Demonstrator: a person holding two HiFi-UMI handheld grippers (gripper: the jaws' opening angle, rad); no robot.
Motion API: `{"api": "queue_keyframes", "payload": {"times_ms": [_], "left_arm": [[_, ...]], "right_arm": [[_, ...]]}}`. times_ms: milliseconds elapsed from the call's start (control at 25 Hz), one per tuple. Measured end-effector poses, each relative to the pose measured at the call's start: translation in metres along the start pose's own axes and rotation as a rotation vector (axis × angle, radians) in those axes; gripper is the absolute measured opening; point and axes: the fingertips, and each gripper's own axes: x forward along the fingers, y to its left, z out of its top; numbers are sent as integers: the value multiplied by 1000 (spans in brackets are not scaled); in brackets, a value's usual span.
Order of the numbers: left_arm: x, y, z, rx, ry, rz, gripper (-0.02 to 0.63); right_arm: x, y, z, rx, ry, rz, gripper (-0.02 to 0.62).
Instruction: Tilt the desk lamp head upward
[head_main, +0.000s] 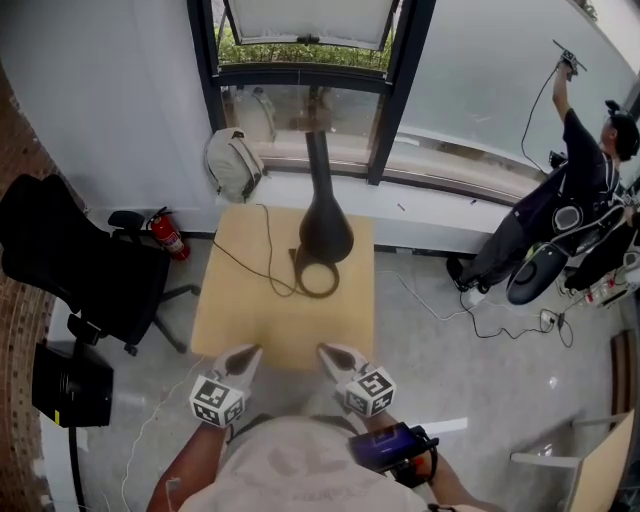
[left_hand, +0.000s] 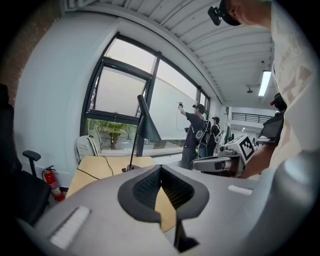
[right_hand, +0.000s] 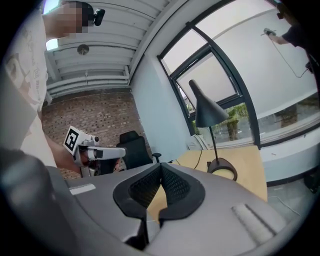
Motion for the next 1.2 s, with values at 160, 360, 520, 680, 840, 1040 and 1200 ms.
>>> {"api": "queue_keyframes", "payload": {"times_ms": [160, 360, 520, 680, 840, 1040, 1200], "left_arm": [[11, 3, 10, 27, -4, 24, 2], [20, 18, 18, 49, 10, 28, 2], [37, 30, 29, 82, 10, -10, 2], [58, 45, 33, 109, 16, -81, 2], [73, 64, 39, 152, 20, -152, 2], [84, 75, 56, 159, 18, -258, 2], [96, 93, 55, 190, 20, -303, 2]], "right_arm": [[-1, -24, 9, -6, -23, -32, 14], [3, -38, 15, 14, -35, -66, 14], [8, -46, 18, 15, -38, -109, 14], [17, -54, 21, -1, -35, -179, 14], [35, -59, 28, -20, -46, -271, 14], [50, -75, 34, -50, -41, -426, 15], [53, -79, 38, -54, -37, -514, 15]]}}
